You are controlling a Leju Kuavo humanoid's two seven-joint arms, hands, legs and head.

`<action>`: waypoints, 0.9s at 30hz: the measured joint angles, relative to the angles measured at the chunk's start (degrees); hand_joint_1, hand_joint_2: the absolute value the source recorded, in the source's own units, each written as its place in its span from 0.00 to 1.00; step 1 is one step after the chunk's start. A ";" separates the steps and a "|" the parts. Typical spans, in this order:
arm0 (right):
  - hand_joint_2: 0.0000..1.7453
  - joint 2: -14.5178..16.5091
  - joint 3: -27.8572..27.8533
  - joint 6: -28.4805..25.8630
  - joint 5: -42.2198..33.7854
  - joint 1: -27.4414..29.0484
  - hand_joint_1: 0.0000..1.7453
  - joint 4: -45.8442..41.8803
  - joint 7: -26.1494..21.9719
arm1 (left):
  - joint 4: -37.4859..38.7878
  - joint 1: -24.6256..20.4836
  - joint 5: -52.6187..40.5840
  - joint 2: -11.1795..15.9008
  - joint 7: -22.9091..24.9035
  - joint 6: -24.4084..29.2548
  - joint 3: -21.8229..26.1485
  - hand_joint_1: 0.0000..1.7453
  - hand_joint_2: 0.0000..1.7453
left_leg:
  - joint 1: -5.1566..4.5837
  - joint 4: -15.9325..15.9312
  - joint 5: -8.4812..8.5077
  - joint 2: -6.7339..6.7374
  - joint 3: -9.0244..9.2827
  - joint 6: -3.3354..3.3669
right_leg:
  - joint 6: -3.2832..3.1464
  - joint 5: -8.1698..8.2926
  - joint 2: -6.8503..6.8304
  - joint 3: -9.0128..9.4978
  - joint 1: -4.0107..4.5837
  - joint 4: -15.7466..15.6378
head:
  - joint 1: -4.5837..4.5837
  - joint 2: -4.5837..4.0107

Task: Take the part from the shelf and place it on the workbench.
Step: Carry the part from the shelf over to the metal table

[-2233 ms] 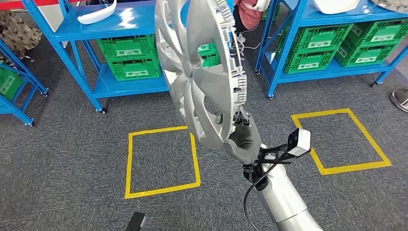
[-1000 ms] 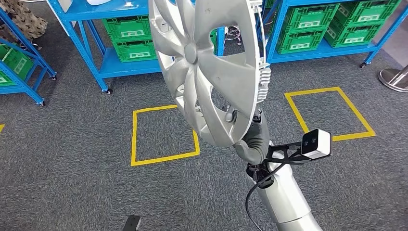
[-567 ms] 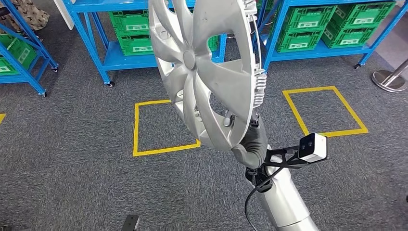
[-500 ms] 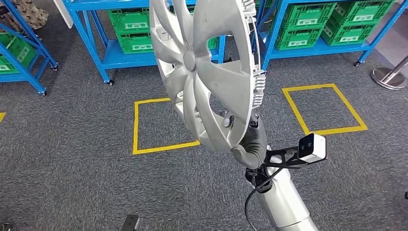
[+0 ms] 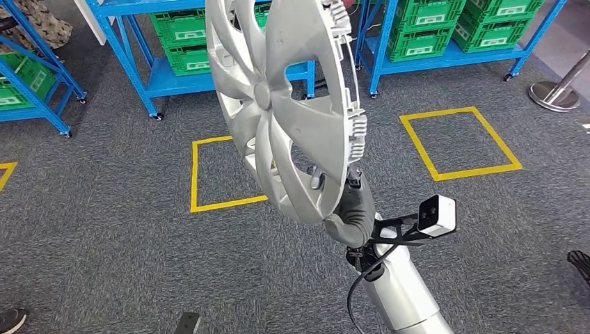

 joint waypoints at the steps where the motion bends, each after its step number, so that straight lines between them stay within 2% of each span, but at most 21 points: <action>1: 1.00 -0.03 -0.10 0.04 -0.25 0.14 1.00 -0.12 0.02 | -0.07 -0.10 -0.04 0.12 0.04 0.03 0.00 0.00 1.00 | -0.21 -4.18 0.26 -0.02 3.44 0.47 | 0.13 0.55 0.04 -0.64 0.13 0.10 | -0.02 0.00; 2: 1.00 -0.08 -0.22 0.08 -0.40 0.25 1.00 -0.30 0.04 | -0.13 -0.23 -0.07 0.21 0.08 0.08 0.00 0.00 1.00 | -0.42 -8.32 -0.14 -0.05 6.51 0.86 | 0.32 1.04 0.06 -1.09 0.22 0.20 | -0.02 0.00; 3: 1.00 -0.13 -0.31 0.10 -0.48 0.34 1.00 -0.49 0.09 | -0.19 -0.37 -0.12 0.28 0.13 0.14 0.00 0.00 1.00 | -0.64 -11.46 -0.79 -0.07 8.57 1.18 | 0.57 1.50 0.06 -1.32 0.23 0.25 | 0.04 0.00; 4: 1.00 -0.17 -0.40 0.12 -0.51 0.42 1.00 -0.67 0.15 | -0.22 -0.47 -0.20 0.33 0.22 0.22 0.00 0.00 1.00 | -0.86 -13.29 -1.34 -0.07 9.58 1.47 | 0.89 1.96 0.03 -1.45 0.17 0.24 | 0.05 0.00; 5: 1.00 -0.22 -0.49 0.12 -0.52 0.48 1.00 -0.79 0.25 | -0.22 -0.49 -0.38 0.32 0.35 0.30 0.00 0.00 1.00 | -0.94 -13.87 -1.12 -0.06 9.52 1.73 | 1.23 2.46 0.01 -1.49 0.13 0.15 | 0.05 0.00; 7: 1.00 -0.30 -0.72 0.13 -0.51 0.72 1.00 -0.88 0.47 | -0.17 -0.49 -0.80 0.26 0.61 0.41 0.00 0.00 1.00 | -0.75 -14.14 0.03 0.20 8.77 2.52 | 1.94 2.08 0.22 -1.98 -0.02 0.60 | -0.14 0.00; 8: 1.00 -0.34 -0.86 0.13 -0.52 0.84 1.00 -0.87 0.62 | -0.17 -0.54 -0.96 0.24 0.69 0.43 0.00 0.00 1.00 | -0.55 -14.32 0.79 0.33 8.19 2.86 | 2.33 0.27 0.34 -2.62 -0.06 2.05 | -0.04 0.00; 9: 1.00 -0.38 -0.99 0.13 -0.56 0.95 1.00 -0.87 0.82 | -0.17 -0.58 -1.00 0.21 0.73 0.45 0.00 0.00 1.00 | -0.40 -14.39 1.56 0.45 7.41 3.07 | 2.70 -2.52 0.45 -3.54 -0.23 4.66 | 0.08 0.00; 11: 1.00 -0.40 -1.11 0.12 -0.76 1.01 1.00 -0.79 1.40 | -0.20 -0.54 -0.95 0.20 0.76 0.46 0.00 0.00 1.00 | -0.36 -14.27 3.06 0.51 5.44 3.15 | 3.38 -8.16 0.45 -5.48 -0.57 12.17 | 0.43 0.00; 12: 1.00 -0.40 -1.11 0.12 -0.87 1.03 1.00 -0.69 1.71 | -0.19 -0.43 -0.90 0.18 0.77 0.46 0.00 0.00 1.00 | -0.32 -14.12 3.73 0.57 4.42 3.07 | 3.61 -9.22 0.45 -5.89 -0.74 15.27 | 0.46 0.00; 13: 1.00 -0.40 -1.11 0.12 -0.94 1.04 1.00 -0.55 1.93 | -0.19 -0.34 -0.86 0.18 0.76 0.46 0.00 0.00 1.00 | -0.27 -13.90 4.35 0.64 3.40 2.95 | 3.77 -8.91 0.45 -5.55 -0.88 16.87 | 0.48 0.00; 14: 1.00 -0.40 -1.11 0.12 -0.96 1.04 1.00 -0.41 2.08 | -0.19 -0.28 -0.83 0.17 0.73 0.45 0.00 0.00 1.00 | -0.18 -13.62 4.92 0.69 2.38 2.78 | 3.90 -7.57 0.43 -4.22 -1.02 16.51 | 0.49 0.00; 16: 1.00 -0.37 -1.11 0.13 -0.93 0.95 1.00 -0.24 2.19 | -0.20 -0.24 -0.83 0.17 0.61 0.42 0.00 0.00 1.00 | 0.00 -12.87 5.90 0.70 0.51 2.29 | 4.11 -5.47 0.43 1.38 -1.29 10.38 | 0.53 0.00; 18: 1.00 -0.17 -1.09 0.19 -1.03 0.76 1.00 -0.15 2.21 | -0.25 -0.24 -0.77 0.17 0.42 0.39 0.00 0.00 1.00 | 0.02 -12.19 6.78 0.58 -0.65 1.55 | 3.60 -6.48 0.56 6.82 -1.18 2.80 | 0.60 0.00; 19: 1.00 -0.03 -1.07 0.24 -1.12 0.60 1.00 -0.01 2.21 | -0.27 -0.24 -0.68 0.17 0.27 0.39 0.00 0.00 1.00 | -0.01 -12.10 7.25 0.53 -0.87 1.13 | 3.13 -7.25 0.63 8.05 -1.02 0.79 | 0.63 0.00; 21: 1.00 0.27 -0.96 0.34 -1.28 0.12 1.00 0.59 2.29 | -0.28 -0.21 -0.26 0.18 -0.12 0.39 0.00 0.00 1.00 | 0.12 -12.45 8.21 0.44 -0.98 0.29 | 1.94 -6.87 0.60 7.81 -0.83 0.18 | 0.60 0.00; 22: 1.00 0.49 -0.79 0.36 -1.29 -0.27 1.00 1.07 2.39 | -0.28 -0.17 -0.01 0.19 -0.36 0.39 0.00 0.00 1.00 | 0.22 -12.25 7.83 0.38 -1.26 -0.05 | 1.34 -6.31 0.53 7.36 -0.85 0.14 | 0.55 0.00; 23: 1.00 0.74 -0.55 0.37 -1.28 -0.64 1.00 1.53 2.51 | -0.28 -0.12 0.19 0.20 -0.57 0.39 0.00 0.00 1.00 | 0.32 -11.18 6.38 0.33 -1.78 -0.32 | 0.76 -5.65 0.45 6.80 -0.90 0.05 | 0.37 0.00; 24: 1.00 0.99 -0.27 0.34 -1.27 -0.94 1.00 1.94 2.63 | -0.28 -0.09 0.28 0.20 -0.80 0.38 0.00 0.00 1.00 | 0.38 -8.90 3.93 0.27 -2.64 -0.52 | 0.30 -4.93 0.38 6.10 -0.95 -0.03 | 0.14 0.00; 26: 1.00 1.31 0.20 0.23 -1.34 -1.20 1.00 2.44 2.72 | -0.28 -0.04 0.18 0.18 -1.10 0.33 0.00 0.00 1.00 | 0.38 -1.67 -1.61 0.24 -4.59 -0.75 | -0.10 -3.67 0.34 4.59 -0.74 0.03 | -0.29 0.00; 27: 1.00 1.37 0.32 0.14 -1.39 -1.20 1.00 2.63 2.79 | -0.28 0.02 0.08 0.14 -1.33 0.22 0.00 0.00 1.00 | 0.37 1.72 -2.94 0.23 -5.17 -0.78 | -0.14 -3.08 0.32 3.80 -0.58 0.08 | -0.39 0.00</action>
